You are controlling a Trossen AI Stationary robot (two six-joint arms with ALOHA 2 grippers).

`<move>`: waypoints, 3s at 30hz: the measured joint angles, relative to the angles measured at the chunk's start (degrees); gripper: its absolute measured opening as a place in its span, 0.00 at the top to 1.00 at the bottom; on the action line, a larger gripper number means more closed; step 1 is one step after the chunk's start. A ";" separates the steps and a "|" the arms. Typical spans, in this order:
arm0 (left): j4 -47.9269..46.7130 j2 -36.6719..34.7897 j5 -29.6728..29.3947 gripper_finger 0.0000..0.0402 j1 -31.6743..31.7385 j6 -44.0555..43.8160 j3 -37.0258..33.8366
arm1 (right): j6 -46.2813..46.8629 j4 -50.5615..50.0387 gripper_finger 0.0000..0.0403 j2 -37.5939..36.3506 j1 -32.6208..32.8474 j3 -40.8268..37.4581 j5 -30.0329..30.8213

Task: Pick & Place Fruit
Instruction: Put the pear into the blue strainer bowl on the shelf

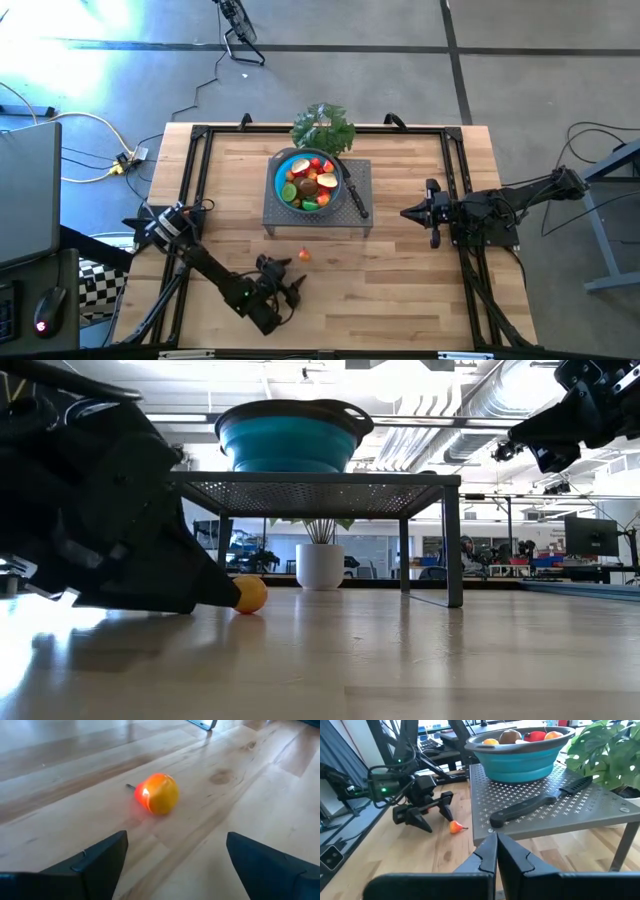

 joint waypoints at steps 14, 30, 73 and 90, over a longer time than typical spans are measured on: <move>3.77 0.18 -1.05 0.16 3.56 9.22 -0.77 | 1.30 0.01 0.99 0.00 0.01 0.00 -0.24; 6.93 0.16 2.10 0.16 8.82 15.01 -0.68 | 1.13 -0.46 0.99 0.00 -0.01 0.00 -0.73; 7.11 0.10 5.24 0.70 6.84 13.54 0.25 | 0.65 -1.08 0.99 0.01 0.00 0.00 -1.99; 0.21 -4.16 9.38 0.71 6.08 17.05 10.19 | 1.00 -1.17 0.99 0.00 0.01 0.00 -2.41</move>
